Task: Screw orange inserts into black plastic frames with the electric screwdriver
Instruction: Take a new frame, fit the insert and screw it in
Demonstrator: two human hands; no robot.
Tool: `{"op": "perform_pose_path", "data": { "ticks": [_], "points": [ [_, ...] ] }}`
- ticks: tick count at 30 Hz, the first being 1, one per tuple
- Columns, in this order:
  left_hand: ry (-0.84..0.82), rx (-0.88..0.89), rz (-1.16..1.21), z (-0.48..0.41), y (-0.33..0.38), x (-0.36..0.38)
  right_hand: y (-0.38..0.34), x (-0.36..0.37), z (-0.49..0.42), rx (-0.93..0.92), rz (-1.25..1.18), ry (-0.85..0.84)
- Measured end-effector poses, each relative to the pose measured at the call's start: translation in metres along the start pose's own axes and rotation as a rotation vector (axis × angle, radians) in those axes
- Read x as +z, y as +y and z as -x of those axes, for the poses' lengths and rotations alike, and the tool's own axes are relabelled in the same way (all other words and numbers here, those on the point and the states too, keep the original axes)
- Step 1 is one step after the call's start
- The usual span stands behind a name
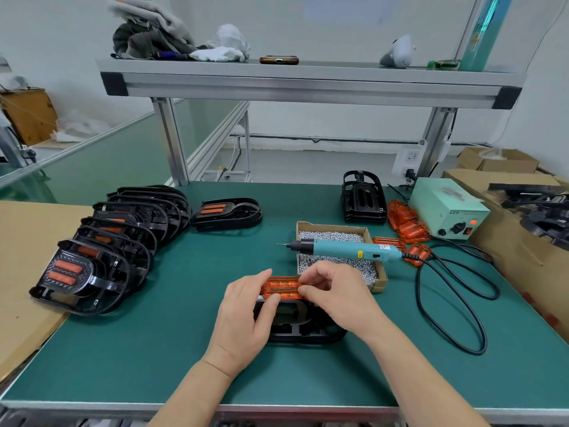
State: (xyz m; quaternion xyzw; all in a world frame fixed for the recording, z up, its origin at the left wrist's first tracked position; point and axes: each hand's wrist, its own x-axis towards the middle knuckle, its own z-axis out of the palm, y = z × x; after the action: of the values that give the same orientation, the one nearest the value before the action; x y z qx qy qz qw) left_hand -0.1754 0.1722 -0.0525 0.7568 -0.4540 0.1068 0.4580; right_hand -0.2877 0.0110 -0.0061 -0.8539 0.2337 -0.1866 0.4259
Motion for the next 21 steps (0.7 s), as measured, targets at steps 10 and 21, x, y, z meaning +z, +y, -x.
{"op": "perform_pose_path", "data": {
  "ticks": [10,21],
  "points": [
    [0.252,-0.394,0.455,-0.01,-0.006,-0.004,-0.002,0.005,0.003,-0.054,0.326,-0.008],
    [0.168,-0.43,0.277,-0.012,-0.018,-0.002,-0.004,0.021,0.004,-0.104,0.428,-0.059]
  ]
}}
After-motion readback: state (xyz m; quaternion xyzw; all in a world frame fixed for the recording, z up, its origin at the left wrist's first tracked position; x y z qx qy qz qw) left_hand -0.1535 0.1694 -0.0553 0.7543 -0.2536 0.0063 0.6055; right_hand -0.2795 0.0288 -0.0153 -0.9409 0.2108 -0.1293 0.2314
